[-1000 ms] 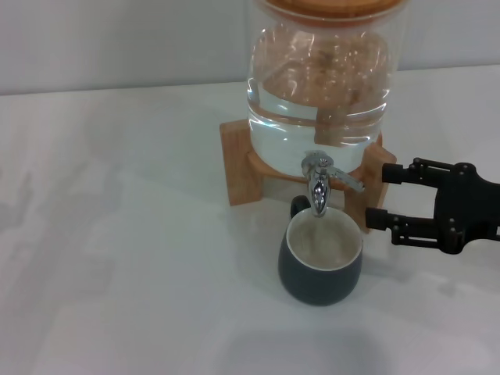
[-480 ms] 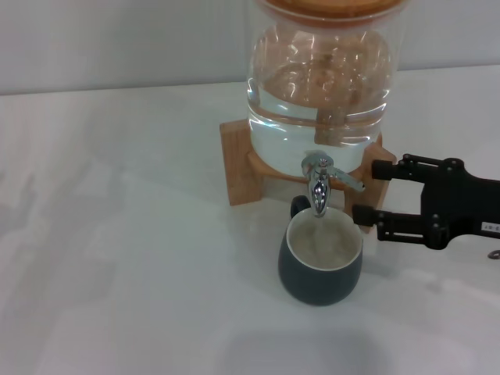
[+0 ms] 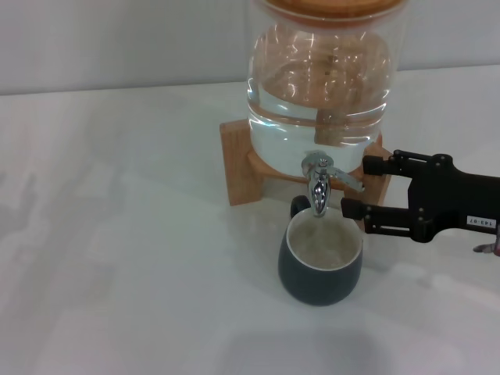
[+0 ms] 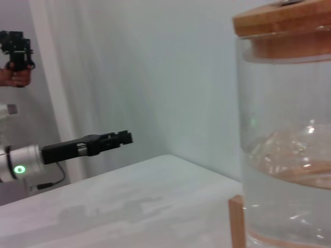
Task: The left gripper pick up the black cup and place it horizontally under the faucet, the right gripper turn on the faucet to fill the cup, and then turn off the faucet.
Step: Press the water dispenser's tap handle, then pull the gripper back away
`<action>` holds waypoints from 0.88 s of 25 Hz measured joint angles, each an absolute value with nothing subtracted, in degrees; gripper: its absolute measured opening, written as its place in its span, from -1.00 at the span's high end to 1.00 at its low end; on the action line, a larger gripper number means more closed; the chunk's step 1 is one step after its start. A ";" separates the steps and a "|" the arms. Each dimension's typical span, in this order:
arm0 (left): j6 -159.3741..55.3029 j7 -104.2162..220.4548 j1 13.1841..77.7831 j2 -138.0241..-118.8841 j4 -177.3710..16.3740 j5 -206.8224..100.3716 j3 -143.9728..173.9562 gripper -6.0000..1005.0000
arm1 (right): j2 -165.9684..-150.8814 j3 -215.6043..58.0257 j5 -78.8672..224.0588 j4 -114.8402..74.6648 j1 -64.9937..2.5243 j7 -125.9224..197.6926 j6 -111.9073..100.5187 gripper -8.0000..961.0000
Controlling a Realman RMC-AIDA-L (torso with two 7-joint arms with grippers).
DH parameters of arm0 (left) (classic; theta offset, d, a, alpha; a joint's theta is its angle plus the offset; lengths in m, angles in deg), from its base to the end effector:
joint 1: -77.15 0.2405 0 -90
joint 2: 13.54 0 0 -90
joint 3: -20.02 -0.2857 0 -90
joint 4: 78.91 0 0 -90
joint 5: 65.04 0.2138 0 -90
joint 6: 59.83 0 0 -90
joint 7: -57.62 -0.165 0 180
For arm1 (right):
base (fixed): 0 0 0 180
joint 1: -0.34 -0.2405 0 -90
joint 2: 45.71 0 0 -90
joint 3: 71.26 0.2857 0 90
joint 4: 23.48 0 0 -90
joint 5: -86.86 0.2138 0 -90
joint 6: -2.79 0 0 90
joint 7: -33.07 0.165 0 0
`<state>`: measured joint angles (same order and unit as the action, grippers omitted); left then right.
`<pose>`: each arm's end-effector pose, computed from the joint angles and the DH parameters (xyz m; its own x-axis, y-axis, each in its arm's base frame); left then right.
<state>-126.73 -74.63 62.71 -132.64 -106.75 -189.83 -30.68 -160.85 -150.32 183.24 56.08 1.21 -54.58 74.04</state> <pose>-0.3726 0.3426 0.0315 0.6148 0.0123 0.7886 0.7512 -0.3137 -0.5807 0.2480 0.2865 0.0135 0.8040 -0.2026 -0.5590 -0.4411 -0.8337 -0.3324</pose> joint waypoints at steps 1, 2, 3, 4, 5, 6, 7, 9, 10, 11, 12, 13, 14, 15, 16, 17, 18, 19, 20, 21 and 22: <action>-126.73 -74.63 62.75 -132.65 -106.74 -189.84 -30.69 -0.04 | -160.85 -150.34 183.23 56.09 1.25 -54.57 73.70 -0.59; -126.73 -74.64 62.80 -132.66 -106.68 -189.84 -30.69 -0.04 | -160.85 -150.34 183.23 56.09 1.29 -54.57 73.43 -0.59; -126.74 -74.65 62.84 -132.67 -106.60 -189.84 -30.66 -0.04 | -160.85 -150.35 183.22 56.09 1.33 -54.54 73.12 -0.59; -126.75 -74.65 62.86 -132.66 -106.47 -189.84 -30.64 -0.04 | -160.85 -150.35 183.21 56.10 1.39 -54.49 72.82 -0.59; -126.77 -74.65 62.88 -132.63 -106.35 -189.85 -30.61 -0.04 | -160.85 -150.32 183.21 56.11 1.43 -54.45 72.67 -0.59; -126.80 -74.66 62.89 -132.58 -106.25 -189.84 -30.61 -0.04 | -160.85 -150.10 183.25 56.11 1.51 -54.33 72.53 -0.59; -126.83 -74.70 62.88 -132.57 -106.24 -189.84 -30.60 -0.04 | -160.85 -150.04 183.30 56.07 1.51 -54.22 72.31 -0.59; -126.83 -74.83 62.84 -132.57 -106.24 -189.83 -30.56 -0.04 | -160.85 -149.98 183.32 56.01 1.51 -54.10 72.15 -0.59; -126.83 -74.85 62.77 -132.58 -106.24 -189.82 -30.53 -0.04 | -160.85 -149.95 183.32 55.89 1.51 -53.97 71.90 -0.59; -126.83 -74.85 62.73 -132.60 -106.24 -189.81 -30.52 -0.04 | -160.85 -149.94 183.34 55.83 1.49 -53.91 71.78 -0.59; -126.83 -74.85 62.65 -132.59 -106.24 -189.80 -30.52 -0.04 | -160.85 -149.93 183.36 55.77 1.45 -53.85 71.73 -0.59; -126.83 -74.84 62.60 -132.57 -106.24 -189.78 -30.53 -0.04 | -160.85 -149.85 183.44 55.66 1.40 -53.84 71.72 -0.59; -126.83 -74.84 62.56 -132.55 -106.24 -189.76 -30.54 -0.04 | -160.85 -149.81 183.48 55.63 1.38 -53.84 71.71 -0.59; -126.83 -74.84 62.51 -132.54 -106.24 -189.73 -30.53 -0.04 | -160.85 -149.68 183.52 55.60 1.35 -53.84 71.68 -0.59; -126.83 -74.85 62.46 -132.54 -106.24 -189.72 -30.52 -0.04 | -160.85 -149.59 183.54 55.59 1.34 -53.84 71.68 -0.59; -126.83 -74.86 62.44 -132.54 -106.24 -189.71 -30.50 -0.04 | -160.85 -149.47 183.56 55.58 1.33 -53.84 71.66 -0.59; -126.83 -74.86 62.41 -132.54 -106.24 -189.70 -30.50 -0.04 | -160.85 -149.30 183.57 55.57 1.33 -53.84 71.65 -0.59; -126.83 -74.87 62.39 -132.54 -106.24 -189.68 -30.50 -0.04 | -160.85 -149.08 183.58 55.55 1.35 -53.84 71.61 -0.59; -126.83 -74.87 62.39 -132.54 -106.21 -189.65 -30.50 -0.04 | -160.85 -148.85 183.59 55.53 1.39 -53.84 71.51 -0.59; -126.83 -74.88 62.39 -132.54 -106.19 -189.63 -30.52 -0.04 | -160.88 -148.55 183.59 55.49 1.45 -53.84 71.40 -0.59; -126.82 -74.88 62.39 -132.54 -106.17 -189.61 -30.54 -0.04 | -160.90 -148.29 183.60 55.45 1.50 -53.85 71.30 -0.59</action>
